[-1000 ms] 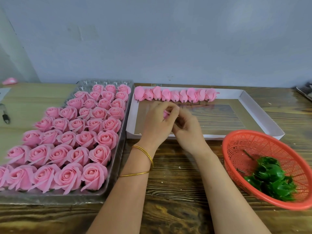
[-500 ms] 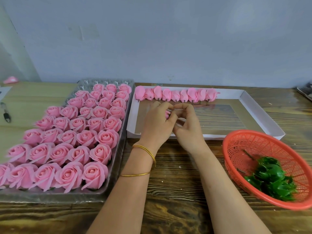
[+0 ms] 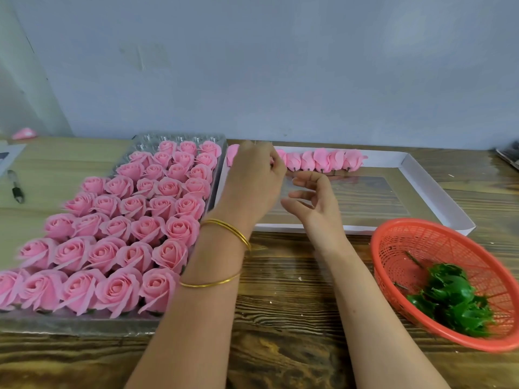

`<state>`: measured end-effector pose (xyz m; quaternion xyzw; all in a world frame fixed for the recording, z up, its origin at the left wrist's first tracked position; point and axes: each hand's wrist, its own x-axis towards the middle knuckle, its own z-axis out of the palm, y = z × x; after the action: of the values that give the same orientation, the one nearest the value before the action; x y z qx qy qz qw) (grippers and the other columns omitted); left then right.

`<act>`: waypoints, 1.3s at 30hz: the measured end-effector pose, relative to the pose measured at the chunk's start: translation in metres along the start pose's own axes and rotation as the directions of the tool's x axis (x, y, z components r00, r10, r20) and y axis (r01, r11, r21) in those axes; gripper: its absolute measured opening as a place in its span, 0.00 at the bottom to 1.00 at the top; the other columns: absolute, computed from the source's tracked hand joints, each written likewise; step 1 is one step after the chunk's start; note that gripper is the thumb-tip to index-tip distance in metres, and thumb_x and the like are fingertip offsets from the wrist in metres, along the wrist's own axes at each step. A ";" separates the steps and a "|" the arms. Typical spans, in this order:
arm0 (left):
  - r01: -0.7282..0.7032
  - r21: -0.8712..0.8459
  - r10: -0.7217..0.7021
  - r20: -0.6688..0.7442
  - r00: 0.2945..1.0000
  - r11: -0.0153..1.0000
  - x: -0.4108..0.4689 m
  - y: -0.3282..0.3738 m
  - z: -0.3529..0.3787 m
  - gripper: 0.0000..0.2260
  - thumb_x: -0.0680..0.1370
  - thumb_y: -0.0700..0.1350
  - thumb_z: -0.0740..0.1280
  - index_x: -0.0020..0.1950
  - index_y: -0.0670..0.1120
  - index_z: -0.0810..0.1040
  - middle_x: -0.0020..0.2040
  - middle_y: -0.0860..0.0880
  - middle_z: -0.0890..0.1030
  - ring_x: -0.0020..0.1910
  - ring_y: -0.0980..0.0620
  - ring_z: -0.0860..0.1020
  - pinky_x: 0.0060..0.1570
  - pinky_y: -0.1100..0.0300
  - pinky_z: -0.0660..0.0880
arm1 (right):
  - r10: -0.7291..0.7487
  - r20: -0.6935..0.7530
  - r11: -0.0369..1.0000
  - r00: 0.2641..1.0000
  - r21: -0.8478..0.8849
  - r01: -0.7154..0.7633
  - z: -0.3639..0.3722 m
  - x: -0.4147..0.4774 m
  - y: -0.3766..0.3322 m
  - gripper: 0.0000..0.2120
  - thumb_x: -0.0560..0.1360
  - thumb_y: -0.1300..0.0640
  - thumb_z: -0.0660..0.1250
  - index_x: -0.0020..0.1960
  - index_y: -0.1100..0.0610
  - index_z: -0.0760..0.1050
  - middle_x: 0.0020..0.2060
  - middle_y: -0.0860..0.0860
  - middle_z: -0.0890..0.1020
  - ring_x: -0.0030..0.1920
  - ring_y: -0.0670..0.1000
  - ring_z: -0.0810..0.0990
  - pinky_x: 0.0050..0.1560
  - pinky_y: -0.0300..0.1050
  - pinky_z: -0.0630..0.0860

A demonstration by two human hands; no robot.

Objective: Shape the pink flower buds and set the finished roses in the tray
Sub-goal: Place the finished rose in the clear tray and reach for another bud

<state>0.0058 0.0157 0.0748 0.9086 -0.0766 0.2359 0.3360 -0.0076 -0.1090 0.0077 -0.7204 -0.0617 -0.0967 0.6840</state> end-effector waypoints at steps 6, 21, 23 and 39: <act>-0.050 0.138 0.041 0.066 0.997 0.989 0.027 -0.010 -0.055 0.08 0.79 0.41 0.63 0.50 0.39 0.80 0.42 0.46 0.77 0.43 0.49 0.72 0.37 0.65 0.60 | 0.015 0.006 1.000 1.000 0.004 -0.015 -0.001 0.000 -0.001 0.22 0.64 0.54 0.71 0.57 0.45 0.72 0.55 0.46 0.76 0.51 0.46 0.78 0.52 0.41 0.76; 0.320 0.379 -0.381 0.098 0.919 0.868 0.085 -0.165 -0.137 0.06 0.77 0.39 0.66 0.45 0.37 0.80 0.33 0.44 0.79 0.27 0.47 0.77 0.55 0.48 0.77 | 0.043 0.008 0.999 0.999 -0.025 -0.043 0.000 -0.002 -0.003 0.23 0.72 0.65 0.72 0.64 0.52 0.71 0.58 0.50 0.75 0.52 0.49 0.78 0.52 0.41 0.75; 0.345 0.409 -0.420 0.106 0.901 0.845 0.087 -0.182 -0.139 0.07 0.78 0.38 0.65 0.47 0.35 0.80 0.39 0.37 0.81 0.32 0.43 0.81 0.56 0.45 0.77 | 0.045 0.011 0.998 0.999 -0.033 -0.044 0.000 -0.002 -0.004 0.22 0.73 0.65 0.72 0.64 0.52 0.70 0.58 0.50 0.75 0.52 0.49 0.78 0.53 0.41 0.75; 0.220 0.671 -0.527 0.294 0.798 0.708 0.074 -0.239 -0.133 0.08 0.78 0.37 0.64 0.45 0.34 0.81 0.50 0.33 0.81 0.47 0.40 0.78 0.49 0.55 0.73 | 0.058 0.013 0.995 0.998 -0.084 -0.057 0.001 -0.003 -0.006 0.22 0.73 0.63 0.72 0.62 0.49 0.71 0.58 0.47 0.75 0.54 0.47 0.78 0.52 0.40 0.75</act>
<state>0.0918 0.2848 0.0612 0.9909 0.1165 -0.0530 0.0405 -0.0114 -0.1075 0.0132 -0.7507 -0.0423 -0.0738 0.6552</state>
